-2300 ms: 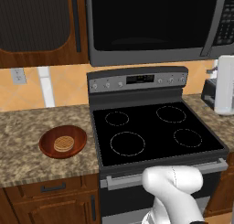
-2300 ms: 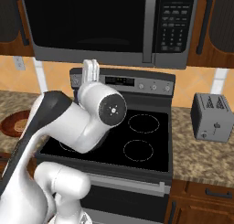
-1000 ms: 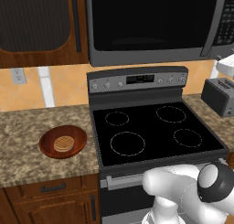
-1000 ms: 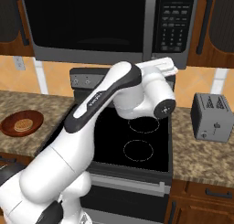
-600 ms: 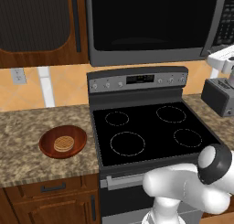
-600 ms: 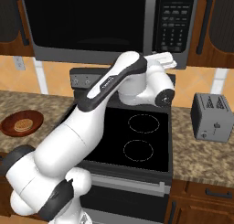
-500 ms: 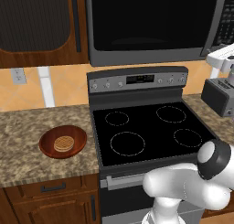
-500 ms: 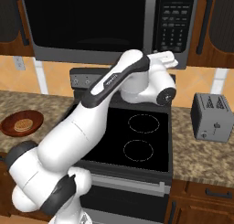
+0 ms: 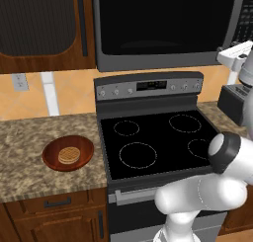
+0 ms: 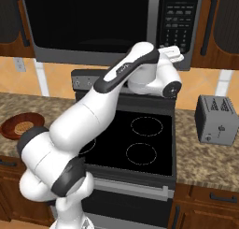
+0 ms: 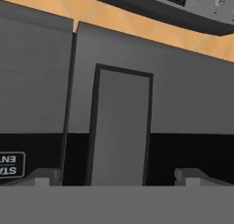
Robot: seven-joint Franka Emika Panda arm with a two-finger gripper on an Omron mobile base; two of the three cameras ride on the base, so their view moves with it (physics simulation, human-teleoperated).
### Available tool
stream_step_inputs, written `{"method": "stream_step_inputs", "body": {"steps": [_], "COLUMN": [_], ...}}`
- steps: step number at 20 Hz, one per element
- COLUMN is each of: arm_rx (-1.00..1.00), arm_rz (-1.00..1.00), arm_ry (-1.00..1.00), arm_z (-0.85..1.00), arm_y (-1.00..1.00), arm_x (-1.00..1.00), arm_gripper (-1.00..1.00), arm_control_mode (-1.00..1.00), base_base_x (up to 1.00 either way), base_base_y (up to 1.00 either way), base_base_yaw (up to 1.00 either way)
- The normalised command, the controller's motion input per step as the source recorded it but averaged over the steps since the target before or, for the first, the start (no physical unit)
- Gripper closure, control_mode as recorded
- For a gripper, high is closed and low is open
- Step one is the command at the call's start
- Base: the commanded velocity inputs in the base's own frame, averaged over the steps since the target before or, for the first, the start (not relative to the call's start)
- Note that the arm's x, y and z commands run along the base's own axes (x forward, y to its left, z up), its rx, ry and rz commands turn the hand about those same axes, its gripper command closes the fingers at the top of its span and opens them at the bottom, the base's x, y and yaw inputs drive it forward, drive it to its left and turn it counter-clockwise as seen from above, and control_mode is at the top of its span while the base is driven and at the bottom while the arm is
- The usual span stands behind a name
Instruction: Open the microwave, place the bowl with waffle inside the microwave, then close the microwave door and turn it on.
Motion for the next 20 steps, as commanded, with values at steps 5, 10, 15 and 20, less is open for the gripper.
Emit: {"method": "stream_step_inputs", "body": {"steps": [5, 10, 15, 20], "arm_rx": [0.00, 0.00, 0.00, 0.00], "arm_rz": [0.00, 0.00, -0.05, -0.01], "arm_ry": [0.00, 0.00, -0.09, -0.01], "arm_z": [0.03, 0.01, 0.13, 0.04], "arm_y": [0.00, 0.00, 0.00, 0.12], "arm_x": [0.30, 0.22, 0.03, 0.24], "arm_gripper": [-1.00, -1.00, -1.00, -1.00], "arm_control_mode": [-1.00, -1.00, -1.00, -1.00], "base_base_x": [0.00, 0.00, 0.00, 0.00], "base_base_y": [0.00, 0.00, 0.00, 0.00], "base_base_yaw": [0.00, 0.00, 0.00, 0.00]}}
